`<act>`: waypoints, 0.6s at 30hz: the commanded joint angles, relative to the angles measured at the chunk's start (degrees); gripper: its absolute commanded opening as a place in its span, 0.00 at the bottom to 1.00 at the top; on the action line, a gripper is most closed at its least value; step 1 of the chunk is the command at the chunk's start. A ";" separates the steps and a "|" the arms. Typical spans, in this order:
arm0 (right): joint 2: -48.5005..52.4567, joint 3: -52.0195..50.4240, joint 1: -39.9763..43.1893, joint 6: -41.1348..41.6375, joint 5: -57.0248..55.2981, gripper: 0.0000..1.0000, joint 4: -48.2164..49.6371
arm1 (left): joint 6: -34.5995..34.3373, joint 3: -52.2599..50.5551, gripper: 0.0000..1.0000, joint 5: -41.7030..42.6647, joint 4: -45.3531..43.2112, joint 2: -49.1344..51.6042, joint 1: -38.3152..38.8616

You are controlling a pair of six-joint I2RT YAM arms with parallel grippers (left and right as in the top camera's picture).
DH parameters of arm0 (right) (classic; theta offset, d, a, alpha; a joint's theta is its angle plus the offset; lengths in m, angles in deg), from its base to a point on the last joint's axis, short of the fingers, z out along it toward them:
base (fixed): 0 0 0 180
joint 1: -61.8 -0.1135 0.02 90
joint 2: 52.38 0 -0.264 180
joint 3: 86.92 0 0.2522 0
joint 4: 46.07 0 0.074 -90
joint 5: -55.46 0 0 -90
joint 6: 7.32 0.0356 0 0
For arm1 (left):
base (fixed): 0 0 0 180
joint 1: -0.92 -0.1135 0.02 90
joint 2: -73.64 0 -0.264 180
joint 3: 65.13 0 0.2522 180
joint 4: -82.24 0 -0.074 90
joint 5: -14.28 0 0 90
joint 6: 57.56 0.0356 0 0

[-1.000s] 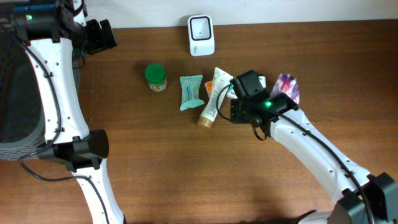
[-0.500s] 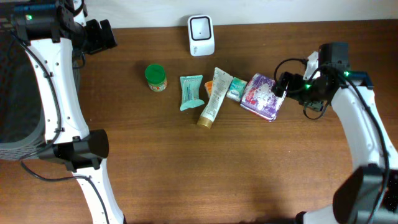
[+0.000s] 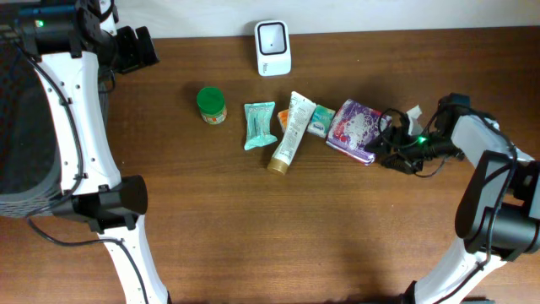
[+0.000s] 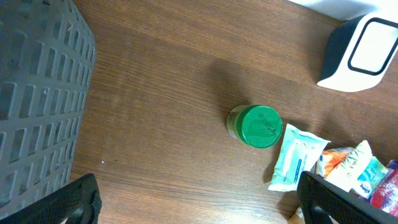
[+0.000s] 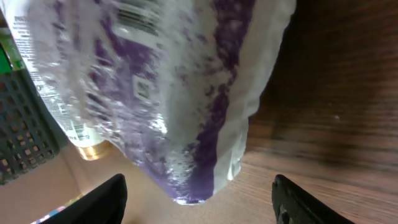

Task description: Scan the item barcode

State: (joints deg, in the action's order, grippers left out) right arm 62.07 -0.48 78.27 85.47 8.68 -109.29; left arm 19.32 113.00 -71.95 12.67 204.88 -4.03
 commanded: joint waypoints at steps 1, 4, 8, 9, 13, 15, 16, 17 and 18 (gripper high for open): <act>0.50 -2.10 -0.44 7.72 1.81 0.64 2.49 | -0.11 0.68 0.99 -0.59 0.04 -2.14 -0.11; 0.50 -4.07 -0.44 15.85 6.36 0.64 7.45 | -0.11 0.68 0.99 -0.59 0.04 -2.14 -0.09; 0.50 -6.40 -0.44 22.21 5.51 0.63 13.73 | -0.11 0.68 0.99 -0.59 0.04 -2.14 -0.11; 0.50 -6.54 -0.44 22.18 4.26 0.52 14.19 | -0.11 0.68 0.99 -0.59 0.04 -2.14 -0.11; 0.37 -6.34 -0.42 18.16 -1.29 0.23 13.99 | -0.11 0.68 0.99 -0.59 0.04 -2.14 -0.11; 0.24 -3.72 -0.44 11.39 -1.31 0.10 8.87 | -0.11 0.68 0.99 -0.59 0.04 -2.14 -0.11; 0.24 -0.61 -0.44 6.12 -1.86 0.06 3.41 | -0.11 0.68 0.99 -0.59 0.04 -2.14 -0.11; 0.24 2.43 -0.44 2.47 -3.50 0.04 -1.73 | -0.11 0.68 0.99 -0.59 0.04 -2.14 -0.09; 0.24 6.45 -0.76 -0.48 -6.51 0.04 -7.91 | -0.11 0.68 0.99 -0.59 0.04 -2.14 -0.11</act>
State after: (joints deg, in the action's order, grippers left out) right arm 62.25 -1.09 78.20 95.66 9.01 -109.81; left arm 19.32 113.00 -71.95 12.67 204.88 -4.03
